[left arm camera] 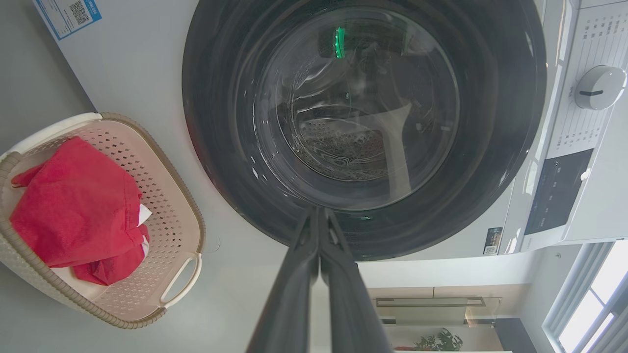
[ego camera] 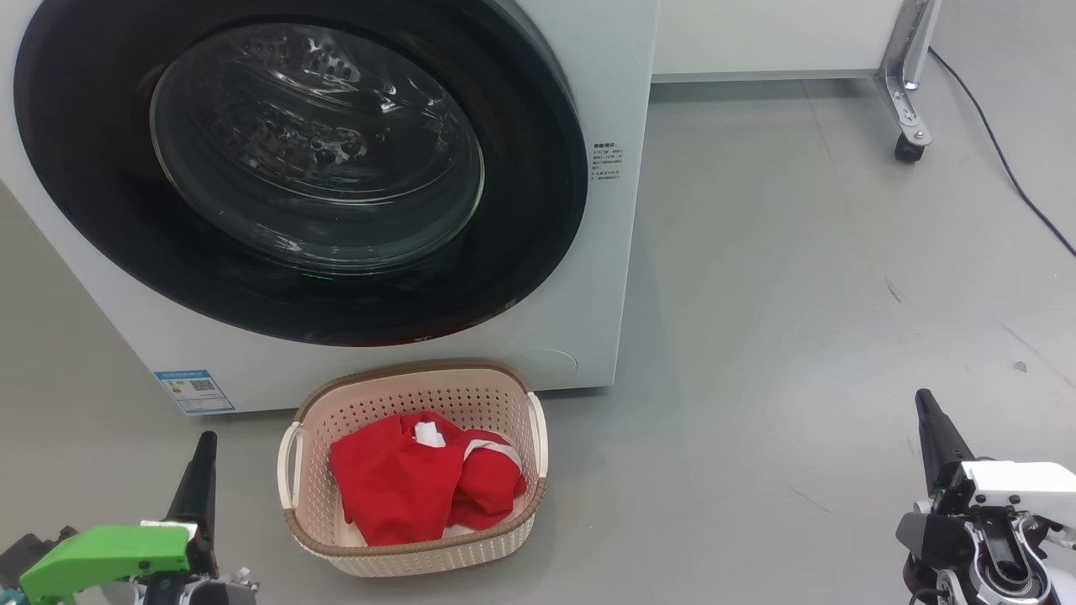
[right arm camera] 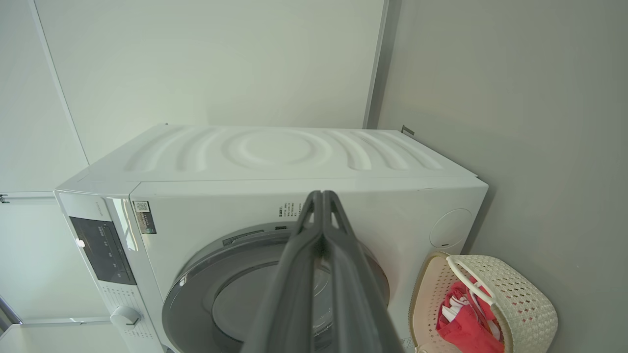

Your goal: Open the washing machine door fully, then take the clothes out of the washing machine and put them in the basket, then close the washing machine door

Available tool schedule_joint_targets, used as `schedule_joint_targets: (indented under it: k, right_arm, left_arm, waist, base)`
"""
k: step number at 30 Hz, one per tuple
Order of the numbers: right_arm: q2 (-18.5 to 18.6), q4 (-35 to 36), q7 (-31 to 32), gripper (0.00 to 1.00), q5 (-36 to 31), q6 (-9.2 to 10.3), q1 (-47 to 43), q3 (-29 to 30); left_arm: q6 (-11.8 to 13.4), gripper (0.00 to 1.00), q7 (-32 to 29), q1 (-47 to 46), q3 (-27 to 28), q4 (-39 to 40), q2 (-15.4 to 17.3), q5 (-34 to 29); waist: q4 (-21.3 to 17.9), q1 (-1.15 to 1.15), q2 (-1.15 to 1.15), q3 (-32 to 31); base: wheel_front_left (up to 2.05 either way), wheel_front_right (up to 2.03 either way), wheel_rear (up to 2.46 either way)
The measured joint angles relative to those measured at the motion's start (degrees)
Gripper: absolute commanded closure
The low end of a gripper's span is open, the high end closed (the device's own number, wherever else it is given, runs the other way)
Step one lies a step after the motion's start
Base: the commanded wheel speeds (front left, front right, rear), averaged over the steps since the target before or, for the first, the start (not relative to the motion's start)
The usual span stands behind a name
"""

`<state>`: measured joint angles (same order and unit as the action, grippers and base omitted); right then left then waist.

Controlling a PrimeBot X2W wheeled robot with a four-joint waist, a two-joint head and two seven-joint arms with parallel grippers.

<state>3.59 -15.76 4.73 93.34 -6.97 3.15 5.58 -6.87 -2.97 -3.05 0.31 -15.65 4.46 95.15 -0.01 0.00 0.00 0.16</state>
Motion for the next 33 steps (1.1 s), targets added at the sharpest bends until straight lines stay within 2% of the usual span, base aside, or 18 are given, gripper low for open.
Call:
schedule_joint_targets:
  k: [33]
  right_arm:
    - [0.0, 0.0, 0.0, 1.00, 0.0, 0.00, 0.0, 0.1]
  left_arm:
    - [0.0, 1.00, -0.1, -0.2, 0.2, -0.2, 0.0, 0.0]
  waist:
    - [0.0, 0.00, 0.00, 0.0]
  base:
    - [0.00, 0.00, 0.00]
